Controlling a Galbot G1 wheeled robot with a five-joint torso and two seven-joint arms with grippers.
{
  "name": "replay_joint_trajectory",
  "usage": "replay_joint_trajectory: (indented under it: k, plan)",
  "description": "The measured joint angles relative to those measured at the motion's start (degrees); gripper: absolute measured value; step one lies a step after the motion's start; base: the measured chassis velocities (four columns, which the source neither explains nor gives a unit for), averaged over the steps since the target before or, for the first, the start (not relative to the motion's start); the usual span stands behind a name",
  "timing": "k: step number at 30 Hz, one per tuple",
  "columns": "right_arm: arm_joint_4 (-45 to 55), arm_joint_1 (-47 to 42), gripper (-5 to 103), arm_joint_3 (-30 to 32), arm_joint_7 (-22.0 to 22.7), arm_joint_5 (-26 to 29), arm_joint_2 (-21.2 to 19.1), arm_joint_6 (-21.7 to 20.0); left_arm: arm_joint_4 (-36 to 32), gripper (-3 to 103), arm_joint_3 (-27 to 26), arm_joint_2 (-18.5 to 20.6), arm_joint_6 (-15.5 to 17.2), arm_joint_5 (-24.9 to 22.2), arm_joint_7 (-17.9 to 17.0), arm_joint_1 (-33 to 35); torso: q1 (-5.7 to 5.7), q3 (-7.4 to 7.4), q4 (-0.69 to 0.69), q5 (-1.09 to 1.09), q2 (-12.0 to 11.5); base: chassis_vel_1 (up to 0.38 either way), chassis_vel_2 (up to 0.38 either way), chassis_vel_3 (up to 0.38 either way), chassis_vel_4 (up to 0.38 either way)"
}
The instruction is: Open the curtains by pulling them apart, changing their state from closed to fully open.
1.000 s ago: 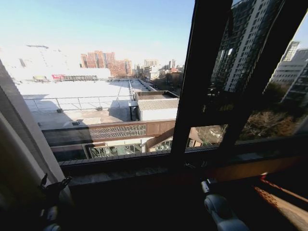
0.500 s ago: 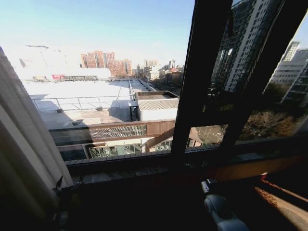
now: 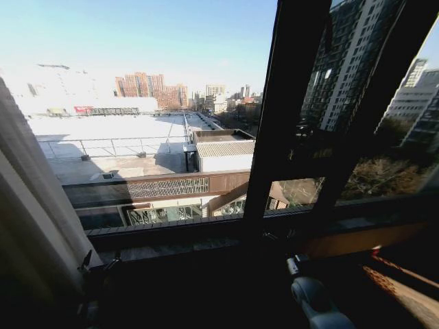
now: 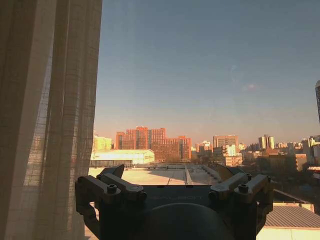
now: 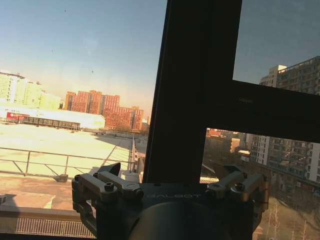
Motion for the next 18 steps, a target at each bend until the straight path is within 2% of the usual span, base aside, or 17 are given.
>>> replay_joint_trajectory:
  k: [10, 18]
  plan:
    - [0.0, 0.0, 100, 0.0, 0.0, 0.0, 0.0, 0.0, 0.0, 100, 0.0, 0.0, 0.0, 0.0, 0.0, 0.0, 0.0, 0.0, 0.0, 0.0, 0.0, -0.02, -0.016, 0.019, 0.023]
    - [0.0, 0.0, 100, 0.0, 0.0, 0.0, 0.0, 0.0, 0.1, 100, -0.1, 0.1, 0.0, 0.0, 0.0, 0.0, 0.0, 0.0, 0.0, 0.0, 0.0, -0.16, -0.149, 0.146, 0.153]
